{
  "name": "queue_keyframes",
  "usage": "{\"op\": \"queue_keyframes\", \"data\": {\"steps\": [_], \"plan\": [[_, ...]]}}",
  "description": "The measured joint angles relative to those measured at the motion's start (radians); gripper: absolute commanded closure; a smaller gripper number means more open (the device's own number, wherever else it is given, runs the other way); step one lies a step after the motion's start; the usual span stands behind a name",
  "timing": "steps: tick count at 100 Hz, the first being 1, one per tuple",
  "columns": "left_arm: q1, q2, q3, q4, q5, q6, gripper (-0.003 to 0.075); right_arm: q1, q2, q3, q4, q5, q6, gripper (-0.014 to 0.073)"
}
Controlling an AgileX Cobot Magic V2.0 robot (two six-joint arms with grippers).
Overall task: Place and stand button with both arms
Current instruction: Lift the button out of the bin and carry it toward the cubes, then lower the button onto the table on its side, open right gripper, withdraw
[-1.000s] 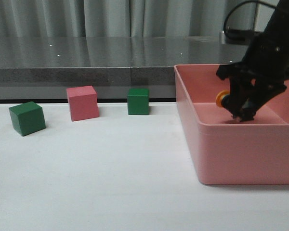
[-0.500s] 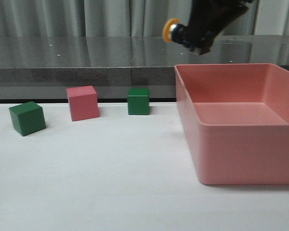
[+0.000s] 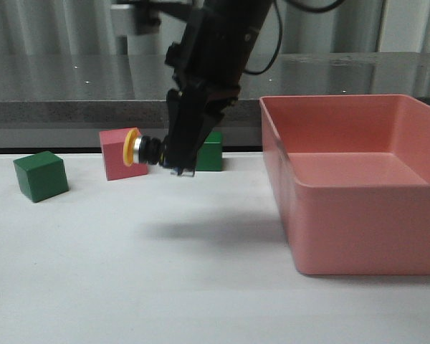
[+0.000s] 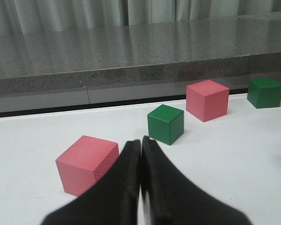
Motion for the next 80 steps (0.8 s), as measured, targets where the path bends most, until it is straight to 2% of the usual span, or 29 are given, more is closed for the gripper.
{"op": "queue_keyframes", "data": {"steps": [29,62,70,80], "plan": [[0.0,0.0,0.0,0.0,0.0,0.0,0.0739,0.04,0.153,-0.055,-0.037,-0.012,-0.042,0.0495],[0.0,0.0,0.0,0.0,0.0,0.0,0.0739,0.04,0.186,-0.061,-0.045,-0.019,-0.044,0.0484],[0.0,0.0,0.0,0.0,0.0,0.0,0.0739,0.04,0.186,-0.061,-0.045,-0.019,-0.044,0.0423],[0.0,0.0,0.0,0.0,0.0,0.0,0.0739,0.04,0.186,-0.061,-0.045,-0.019,-0.044,0.0267]]}}
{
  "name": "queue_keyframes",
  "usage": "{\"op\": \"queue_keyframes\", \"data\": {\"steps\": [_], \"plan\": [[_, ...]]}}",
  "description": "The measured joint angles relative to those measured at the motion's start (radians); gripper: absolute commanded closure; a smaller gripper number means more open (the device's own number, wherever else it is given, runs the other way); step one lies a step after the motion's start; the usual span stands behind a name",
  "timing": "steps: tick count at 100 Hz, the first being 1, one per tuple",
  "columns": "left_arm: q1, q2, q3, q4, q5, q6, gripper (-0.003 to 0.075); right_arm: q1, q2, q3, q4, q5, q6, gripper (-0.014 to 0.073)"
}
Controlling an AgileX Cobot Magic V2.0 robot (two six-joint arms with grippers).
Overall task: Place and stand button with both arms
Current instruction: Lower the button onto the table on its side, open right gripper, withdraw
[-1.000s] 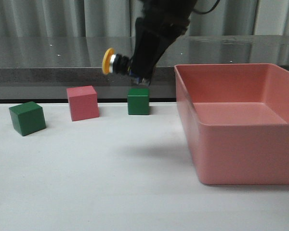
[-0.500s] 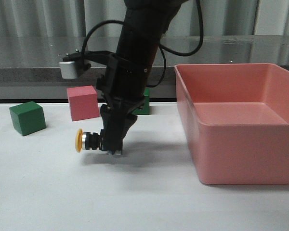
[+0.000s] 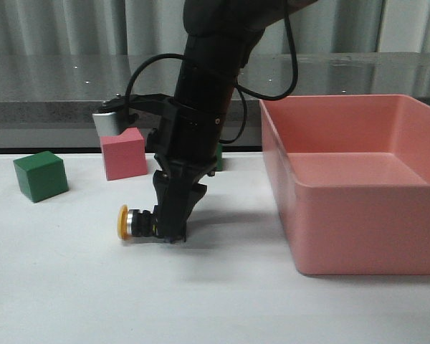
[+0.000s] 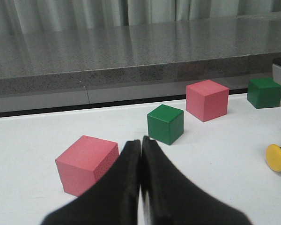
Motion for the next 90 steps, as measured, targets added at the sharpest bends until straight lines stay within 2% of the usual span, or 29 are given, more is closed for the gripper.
{"op": "queue_keyframes", "data": {"steps": [9,17,60,74,81,90], "plan": [[0.0,0.0,0.0,0.0,0.0,-0.002,0.0739,0.0,0.001,0.0,0.0,0.0,0.0,0.0131],[0.0,0.0,0.0,0.0,0.0,-0.002,0.0739,0.0,0.004,0.0,0.0,0.0,0.0,0.0073],[0.0,0.0,0.0,0.0,0.0,-0.002,0.0739,0.0,-0.036,0.0,-0.016,0.02,0.044,0.006],[0.0,0.0,0.0,0.0,0.0,-0.002,0.0739,-0.021,-0.14,0.0,-0.018,0.065,0.107,0.0086],[0.0,0.0,0.0,0.0,0.0,-0.002,0.0739,-0.046,-0.204,0.0,-0.018,0.092,0.157,0.0158],[0.0,0.0,0.0,0.0,0.0,-0.002,0.0739,-0.098,-0.286,0.0,-0.018,0.124,0.223,0.0299]]}}
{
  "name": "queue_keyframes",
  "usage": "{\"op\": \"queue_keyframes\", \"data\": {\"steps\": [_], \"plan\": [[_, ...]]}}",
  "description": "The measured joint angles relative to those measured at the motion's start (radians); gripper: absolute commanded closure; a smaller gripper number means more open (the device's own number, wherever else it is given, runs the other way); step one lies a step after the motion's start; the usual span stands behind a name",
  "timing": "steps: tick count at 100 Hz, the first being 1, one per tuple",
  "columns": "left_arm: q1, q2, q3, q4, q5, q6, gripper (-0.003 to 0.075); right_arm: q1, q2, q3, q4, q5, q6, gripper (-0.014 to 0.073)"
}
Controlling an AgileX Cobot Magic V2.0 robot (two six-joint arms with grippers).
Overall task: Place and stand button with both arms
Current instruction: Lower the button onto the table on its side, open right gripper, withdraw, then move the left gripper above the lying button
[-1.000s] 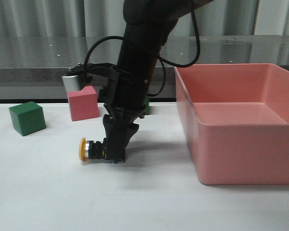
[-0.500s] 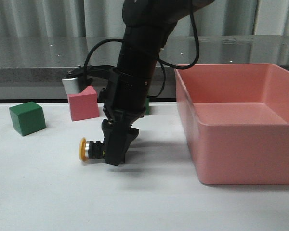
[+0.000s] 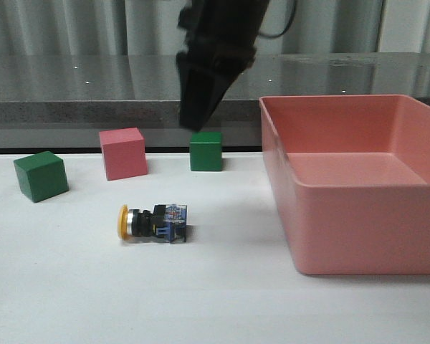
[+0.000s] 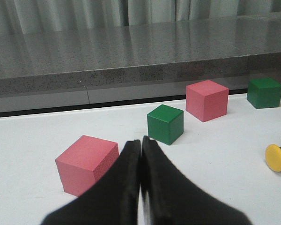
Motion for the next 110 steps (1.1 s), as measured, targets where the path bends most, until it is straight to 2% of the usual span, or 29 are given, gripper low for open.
{"op": "queue_keyframes", "data": {"steps": [10,19,35,48,62,84,110], "plan": [[0.0,0.0,0.0,0.0,0.0,0.0,0.0739,-0.078,-0.091,0.0,0.0,0.017,0.072,0.0456],[0.0,0.0,0.0,0.0,0.0,0.0,0.0739,-0.16,-0.161,0.0,-0.002,0.02,0.154,0.055],[0.0,0.0,0.0,0.0,0.0,0.0,0.0739,-0.31,-0.282,0.0,-0.006,0.026,0.254,0.0655],[0.0,0.0,0.0,0.0,0.0,0.0,0.0739,-0.409,-0.397,0.07,-0.006,-0.031,0.275,0.0651],[0.0,0.0,0.0,0.0,0.0,0.0,0.0739,-0.487,-0.583,0.299,-0.006,-0.233,0.286,0.0651],[0.0,0.0,0.0,0.0,0.0,0.0,0.0739,-0.559,-0.92,0.796,-0.005,-0.596,0.301,0.0651],[0.0,0.0,0.0,0.0,0.0,0.0,0.0739,-0.579,-1.253,1.261,0.008,-0.868,0.311,0.0651]]}}
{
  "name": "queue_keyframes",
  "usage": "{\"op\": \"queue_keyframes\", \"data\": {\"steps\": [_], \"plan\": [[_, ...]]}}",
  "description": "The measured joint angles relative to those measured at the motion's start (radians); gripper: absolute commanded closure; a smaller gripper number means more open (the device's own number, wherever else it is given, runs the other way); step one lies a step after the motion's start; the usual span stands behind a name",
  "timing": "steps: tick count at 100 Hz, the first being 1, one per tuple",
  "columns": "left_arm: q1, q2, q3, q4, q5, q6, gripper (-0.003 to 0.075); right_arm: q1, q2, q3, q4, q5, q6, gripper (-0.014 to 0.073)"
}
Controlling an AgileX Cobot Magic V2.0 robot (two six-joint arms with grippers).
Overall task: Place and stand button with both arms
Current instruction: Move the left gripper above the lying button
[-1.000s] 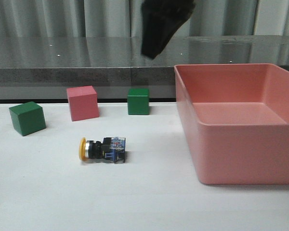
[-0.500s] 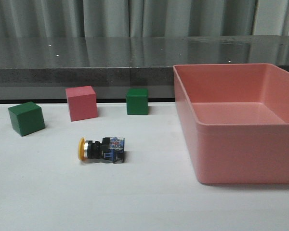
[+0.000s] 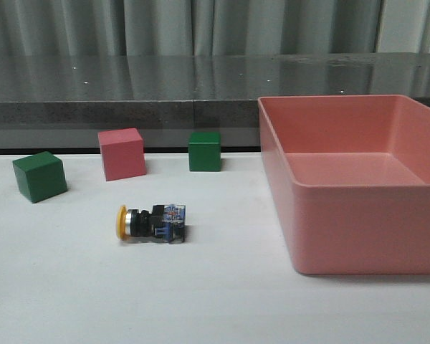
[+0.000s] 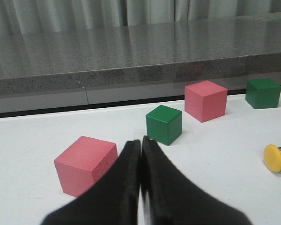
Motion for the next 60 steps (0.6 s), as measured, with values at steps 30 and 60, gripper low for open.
{"op": "queue_keyframes", "data": {"steps": [30,60], "plan": [[0.0,0.0,0.0,-0.088,-0.039,0.0,0.0739,0.0,-0.234,0.192,0.029,-0.148,0.002,0.0651],[0.0,0.061,-0.122,-0.231,0.081,-0.002,0.0739,-0.001,-0.236,0.197,0.032,-0.154,0.002,0.0651]]}}
